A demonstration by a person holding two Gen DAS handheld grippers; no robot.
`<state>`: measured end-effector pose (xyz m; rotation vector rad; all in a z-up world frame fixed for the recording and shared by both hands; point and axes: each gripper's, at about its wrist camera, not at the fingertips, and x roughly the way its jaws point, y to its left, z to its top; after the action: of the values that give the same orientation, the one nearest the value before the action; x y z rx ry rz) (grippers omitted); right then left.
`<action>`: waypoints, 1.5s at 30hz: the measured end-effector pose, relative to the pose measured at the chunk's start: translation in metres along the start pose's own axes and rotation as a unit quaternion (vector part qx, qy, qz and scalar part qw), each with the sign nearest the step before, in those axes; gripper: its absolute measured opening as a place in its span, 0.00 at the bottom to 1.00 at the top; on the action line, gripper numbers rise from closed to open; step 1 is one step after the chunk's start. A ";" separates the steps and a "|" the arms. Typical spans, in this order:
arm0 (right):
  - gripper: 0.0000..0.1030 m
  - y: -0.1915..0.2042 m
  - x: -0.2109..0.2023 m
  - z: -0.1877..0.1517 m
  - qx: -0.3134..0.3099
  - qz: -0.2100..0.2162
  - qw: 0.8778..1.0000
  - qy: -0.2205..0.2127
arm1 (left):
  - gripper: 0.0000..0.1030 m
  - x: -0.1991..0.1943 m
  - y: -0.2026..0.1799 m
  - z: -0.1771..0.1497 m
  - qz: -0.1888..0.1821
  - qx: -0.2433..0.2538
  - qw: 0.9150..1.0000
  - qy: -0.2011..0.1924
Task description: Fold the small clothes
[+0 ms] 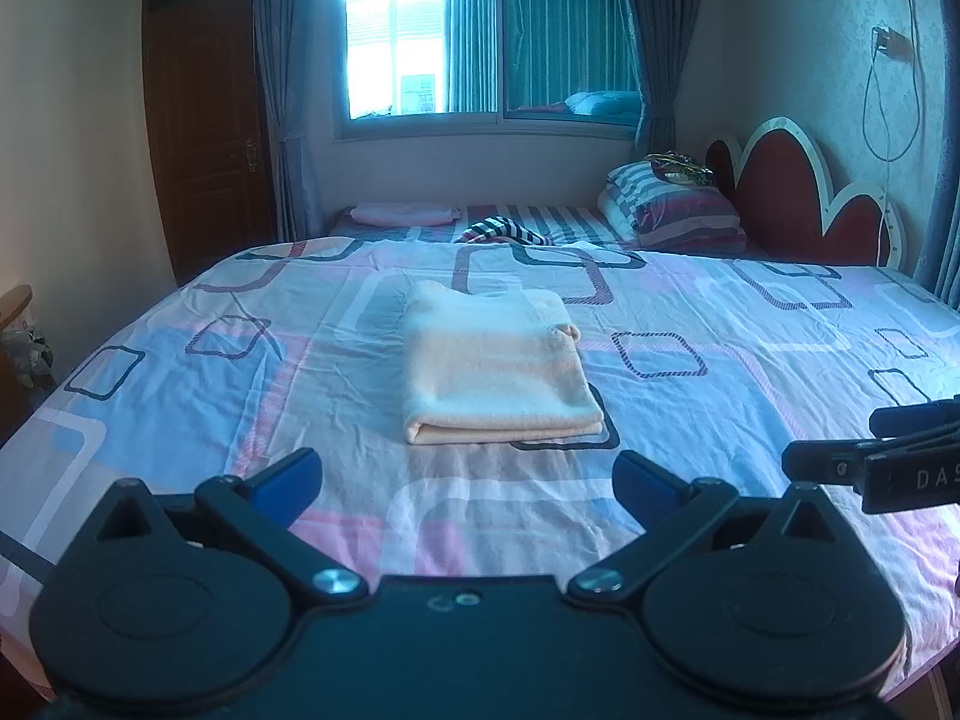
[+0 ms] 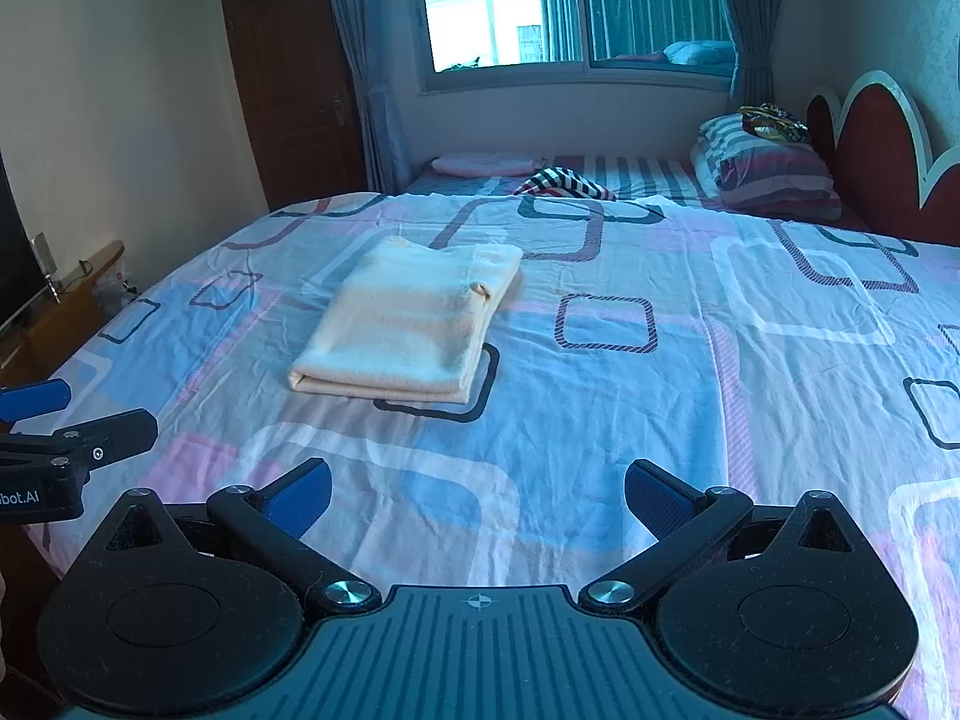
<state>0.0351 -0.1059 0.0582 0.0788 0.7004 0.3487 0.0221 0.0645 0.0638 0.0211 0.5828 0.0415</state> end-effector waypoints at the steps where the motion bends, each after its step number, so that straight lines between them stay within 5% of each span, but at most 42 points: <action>1: 1.00 -0.001 0.001 0.000 0.000 0.000 1.000 0.000 | 1.00 0.000 0.000 0.000 0.000 0.001 1.000 0.000; 45: 1.00 0.001 0.005 -0.001 -0.005 -0.002 1.000 0.002 | 0.99 0.007 0.001 -0.004 -0.003 0.018 1.000 0.001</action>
<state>0.0375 -0.1032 0.0542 0.0680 0.7033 0.3493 0.0260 0.0660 0.0562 0.0552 0.5865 0.0257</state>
